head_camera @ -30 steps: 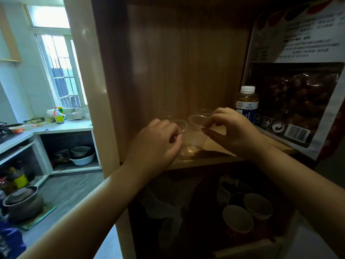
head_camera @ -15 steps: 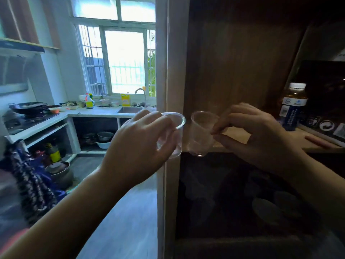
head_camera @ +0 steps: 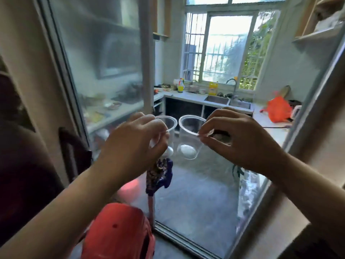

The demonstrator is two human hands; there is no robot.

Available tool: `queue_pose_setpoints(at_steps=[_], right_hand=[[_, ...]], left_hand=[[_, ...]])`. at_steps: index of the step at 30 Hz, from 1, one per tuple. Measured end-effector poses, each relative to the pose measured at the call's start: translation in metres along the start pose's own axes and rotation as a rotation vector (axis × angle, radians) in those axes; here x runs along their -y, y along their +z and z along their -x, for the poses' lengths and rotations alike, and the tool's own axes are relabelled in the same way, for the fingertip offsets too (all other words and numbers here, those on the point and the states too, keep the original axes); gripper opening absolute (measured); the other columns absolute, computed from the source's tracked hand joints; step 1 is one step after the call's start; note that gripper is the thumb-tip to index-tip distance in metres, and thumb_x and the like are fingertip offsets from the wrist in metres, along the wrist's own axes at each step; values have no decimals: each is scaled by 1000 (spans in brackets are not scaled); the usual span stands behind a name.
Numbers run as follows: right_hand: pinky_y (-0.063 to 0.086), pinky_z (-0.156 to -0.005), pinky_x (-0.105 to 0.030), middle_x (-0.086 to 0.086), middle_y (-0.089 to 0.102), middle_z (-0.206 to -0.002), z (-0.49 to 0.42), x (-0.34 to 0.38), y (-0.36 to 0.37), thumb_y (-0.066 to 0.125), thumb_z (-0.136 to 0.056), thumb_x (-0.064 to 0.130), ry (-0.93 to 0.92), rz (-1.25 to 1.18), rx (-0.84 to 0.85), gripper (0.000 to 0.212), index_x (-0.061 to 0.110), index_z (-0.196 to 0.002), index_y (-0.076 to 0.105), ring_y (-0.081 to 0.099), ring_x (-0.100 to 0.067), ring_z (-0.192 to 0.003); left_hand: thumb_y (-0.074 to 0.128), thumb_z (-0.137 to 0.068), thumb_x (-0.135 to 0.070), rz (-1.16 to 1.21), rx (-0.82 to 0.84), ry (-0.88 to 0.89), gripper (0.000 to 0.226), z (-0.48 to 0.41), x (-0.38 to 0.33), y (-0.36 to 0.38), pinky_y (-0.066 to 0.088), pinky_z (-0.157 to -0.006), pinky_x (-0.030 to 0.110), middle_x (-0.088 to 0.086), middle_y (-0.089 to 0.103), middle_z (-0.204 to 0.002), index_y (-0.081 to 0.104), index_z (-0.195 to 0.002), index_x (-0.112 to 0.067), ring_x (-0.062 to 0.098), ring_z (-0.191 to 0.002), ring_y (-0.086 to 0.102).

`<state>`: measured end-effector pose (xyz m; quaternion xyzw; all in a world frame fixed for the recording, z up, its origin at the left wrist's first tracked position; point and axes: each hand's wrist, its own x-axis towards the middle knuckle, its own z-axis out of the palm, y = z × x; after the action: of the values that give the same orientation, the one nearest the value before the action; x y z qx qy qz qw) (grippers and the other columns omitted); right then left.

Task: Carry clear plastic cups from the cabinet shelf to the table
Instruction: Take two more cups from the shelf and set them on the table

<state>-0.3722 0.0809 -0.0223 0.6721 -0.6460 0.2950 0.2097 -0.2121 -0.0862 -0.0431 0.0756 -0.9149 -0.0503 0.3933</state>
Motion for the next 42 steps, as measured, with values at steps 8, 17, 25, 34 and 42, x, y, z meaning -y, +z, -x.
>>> queue_pose_setpoints(at_steps=[8,17,25,34,42], right_hand=[[45,-83,-26,8,64,-89,-120,92,176,64,-81,27,-215,-223,99,10,21,-87,71,57,-11,-87],[44,-77,-19,7,68,-88,-198,229,305,70,-80,18,-552,-478,210,9,21,-88,70,54,-7,-87],[47,-79,-31,11,66,-87,-235,306,392,68,-82,18,-754,-680,284,10,22,-90,69,55,-11,-89],[45,-85,-26,8,67,-88,-310,335,495,71,-79,16,-877,-709,329,12,20,-90,69,55,-11,-90],[48,-72,-32,8,67,-86,-393,360,598,73,-78,19,-889,-742,306,14,20,-91,69,54,-13,-86]], left_hand=[[45,-82,-36,-244,55,-275,22,120,142,-118,36,-61,27,-8,53,-68,59,-77,-20,11,-70,45],[49,-83,-35,-492,33,-633,18,247,189,-217,40,-58,22,-14,50,-69,60,-75,-22,4,-72,43],[50,-83,-35,-616,22,-831,17,319,222,-258,42,-56,25,-12,55,-69,60,-73,-25,4,-72,46],[57,-84,-28,-672,43,-928,13,337,332,-267,45,-55,28,-11,57,-68,63,-74,-22,6,-72,47],[57,-86,-24,-598,72,-1035,14,351,463,-278,41,-63,19,-12,54,-72,63,-75,-20,3,-76,45]])
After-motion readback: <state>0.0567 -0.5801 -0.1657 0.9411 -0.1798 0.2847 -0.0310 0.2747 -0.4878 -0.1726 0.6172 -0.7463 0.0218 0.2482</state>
